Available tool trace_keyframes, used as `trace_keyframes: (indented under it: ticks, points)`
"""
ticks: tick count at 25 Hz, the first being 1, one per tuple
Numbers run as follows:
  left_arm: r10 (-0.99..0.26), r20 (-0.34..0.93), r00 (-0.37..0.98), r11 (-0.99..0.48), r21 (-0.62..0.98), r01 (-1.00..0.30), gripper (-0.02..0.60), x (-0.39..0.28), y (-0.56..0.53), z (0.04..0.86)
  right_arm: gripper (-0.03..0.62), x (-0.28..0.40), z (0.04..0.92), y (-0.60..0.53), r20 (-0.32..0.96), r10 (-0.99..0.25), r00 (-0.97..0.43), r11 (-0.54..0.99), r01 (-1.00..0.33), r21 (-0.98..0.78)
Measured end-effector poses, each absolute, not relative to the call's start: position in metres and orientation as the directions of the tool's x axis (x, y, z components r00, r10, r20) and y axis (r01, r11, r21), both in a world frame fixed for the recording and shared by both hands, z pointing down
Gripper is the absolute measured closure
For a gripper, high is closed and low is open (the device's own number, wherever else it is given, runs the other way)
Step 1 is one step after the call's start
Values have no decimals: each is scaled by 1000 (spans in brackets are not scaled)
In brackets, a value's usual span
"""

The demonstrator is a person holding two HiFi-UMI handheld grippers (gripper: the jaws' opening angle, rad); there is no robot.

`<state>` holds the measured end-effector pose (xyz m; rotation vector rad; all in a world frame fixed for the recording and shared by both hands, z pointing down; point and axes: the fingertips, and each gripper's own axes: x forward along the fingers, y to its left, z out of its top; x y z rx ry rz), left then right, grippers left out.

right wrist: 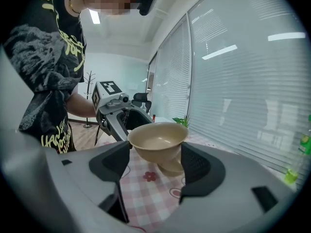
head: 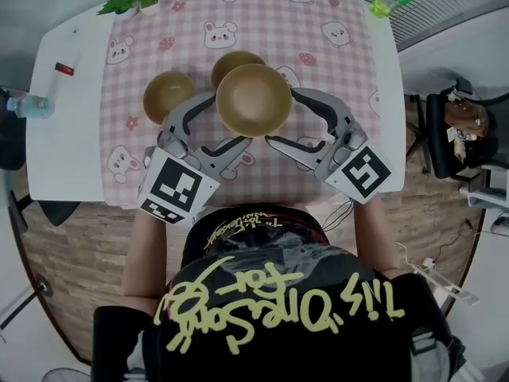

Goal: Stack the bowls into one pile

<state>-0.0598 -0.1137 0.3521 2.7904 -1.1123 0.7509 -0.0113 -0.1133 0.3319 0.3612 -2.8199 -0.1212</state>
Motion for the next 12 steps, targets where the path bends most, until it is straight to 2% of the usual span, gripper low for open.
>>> trace_keyframes:
  ticks: [12]
  points:
    - [-636, 482, 603, -735, -137, -664, 236, -68, -127, 363, 260, -20, 344, -127, 301, -237, -923, 971, -214, 109]
